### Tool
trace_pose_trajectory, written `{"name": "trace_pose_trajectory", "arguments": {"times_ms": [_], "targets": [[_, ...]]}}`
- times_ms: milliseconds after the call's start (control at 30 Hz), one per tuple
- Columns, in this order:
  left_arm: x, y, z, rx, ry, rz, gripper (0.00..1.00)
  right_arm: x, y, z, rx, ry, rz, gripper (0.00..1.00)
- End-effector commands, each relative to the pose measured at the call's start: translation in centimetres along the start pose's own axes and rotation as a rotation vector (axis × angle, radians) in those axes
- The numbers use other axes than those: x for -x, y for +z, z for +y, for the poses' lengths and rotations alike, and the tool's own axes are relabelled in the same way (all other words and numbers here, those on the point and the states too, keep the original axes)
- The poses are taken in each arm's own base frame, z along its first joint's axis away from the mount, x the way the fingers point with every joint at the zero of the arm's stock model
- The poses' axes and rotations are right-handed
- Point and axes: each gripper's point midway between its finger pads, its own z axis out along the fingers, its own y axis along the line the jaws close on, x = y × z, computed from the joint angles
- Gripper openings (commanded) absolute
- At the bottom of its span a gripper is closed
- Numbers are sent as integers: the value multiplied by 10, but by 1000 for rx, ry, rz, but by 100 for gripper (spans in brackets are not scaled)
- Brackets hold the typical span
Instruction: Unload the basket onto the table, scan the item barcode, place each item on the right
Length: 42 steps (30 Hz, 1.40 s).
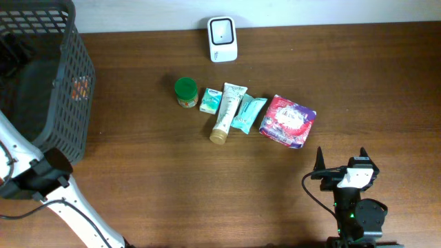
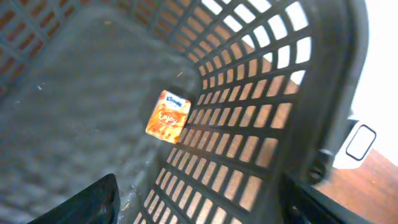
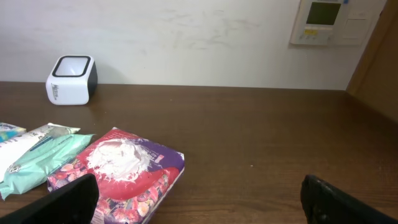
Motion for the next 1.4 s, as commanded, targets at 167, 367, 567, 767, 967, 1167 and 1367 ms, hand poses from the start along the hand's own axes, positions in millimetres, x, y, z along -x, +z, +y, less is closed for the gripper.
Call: {"name": "trace_pose_trajectory", "arguments": {"times_ms": [167, 367, 567, 767, 967, 1167, 1367], "targets": [[-63, -66, 21, 259, -64, 121, 61, -4, 0, -2, -13, 9, 7, 99], [-109, -54, 78, 541, -197, 245, 39, -4, 0, -2, -13, 9, 7, 99], [-128, -74, 121, 792, -390, 239, 0, -4, 0, -2, -13, 9, 7, 99], [-148, -66, 112, 721, -421, 308, 0, -4, 0, -2, -13, 9, 7, 99], [-183, -87, 122, 818, -540, 307, 0, -4, 0, -2, -13, 9, 7, 99], [-180, -128, 103, 788, -661, 111, 0, -4, 0, -2, -13, 9, 7, 99], [-70, -103, 68, 443, -317, -216, 51, -4, 0, -2, -13, 9, 7, 99]]}}
